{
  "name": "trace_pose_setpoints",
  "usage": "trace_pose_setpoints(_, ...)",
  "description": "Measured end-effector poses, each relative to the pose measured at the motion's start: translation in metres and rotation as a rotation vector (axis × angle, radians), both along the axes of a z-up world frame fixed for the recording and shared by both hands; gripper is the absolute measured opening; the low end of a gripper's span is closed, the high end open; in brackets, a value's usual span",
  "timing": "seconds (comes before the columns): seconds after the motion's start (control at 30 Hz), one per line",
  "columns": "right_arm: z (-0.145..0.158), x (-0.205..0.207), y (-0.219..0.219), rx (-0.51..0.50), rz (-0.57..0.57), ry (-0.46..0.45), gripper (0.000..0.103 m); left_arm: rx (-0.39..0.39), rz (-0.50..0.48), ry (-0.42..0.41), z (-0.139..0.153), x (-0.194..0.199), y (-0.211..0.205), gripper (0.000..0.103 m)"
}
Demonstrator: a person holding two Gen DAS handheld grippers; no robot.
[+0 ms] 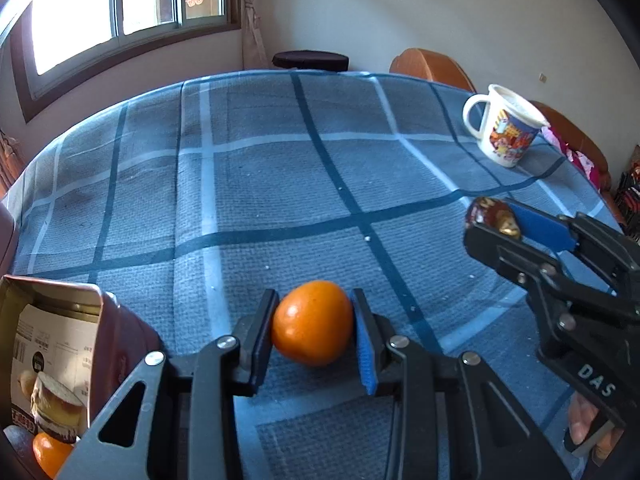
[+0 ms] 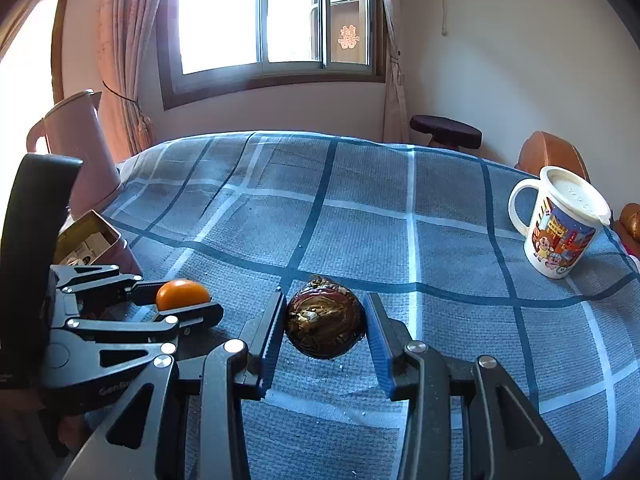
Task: Organize fruits
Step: 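Grasp the dark chestnut with the right gripper while the left grasps the orange, then carry the chestnut in the right gripper while the left carries the orange to the tin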
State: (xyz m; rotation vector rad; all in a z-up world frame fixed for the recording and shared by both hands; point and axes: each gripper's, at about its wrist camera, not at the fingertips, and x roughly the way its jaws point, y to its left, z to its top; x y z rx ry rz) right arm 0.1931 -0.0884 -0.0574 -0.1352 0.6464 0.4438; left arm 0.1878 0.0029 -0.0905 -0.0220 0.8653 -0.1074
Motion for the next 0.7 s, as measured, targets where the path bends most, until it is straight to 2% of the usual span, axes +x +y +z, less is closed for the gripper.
trace_pose_setpoints(0.4,0.009,-0.015,-0.003,0.04,0.011,-0.083,0.042,0.045,0.022,-0.152,0.022,-0.021,-0.007,0.038)
trace_pose_setpoints(0.7,0.014,-0.024,-0.005,0.051,0.003,-0.143,0.042,0.035,0.04,-0.209,0.03,-0.031,-0.004,0.037)
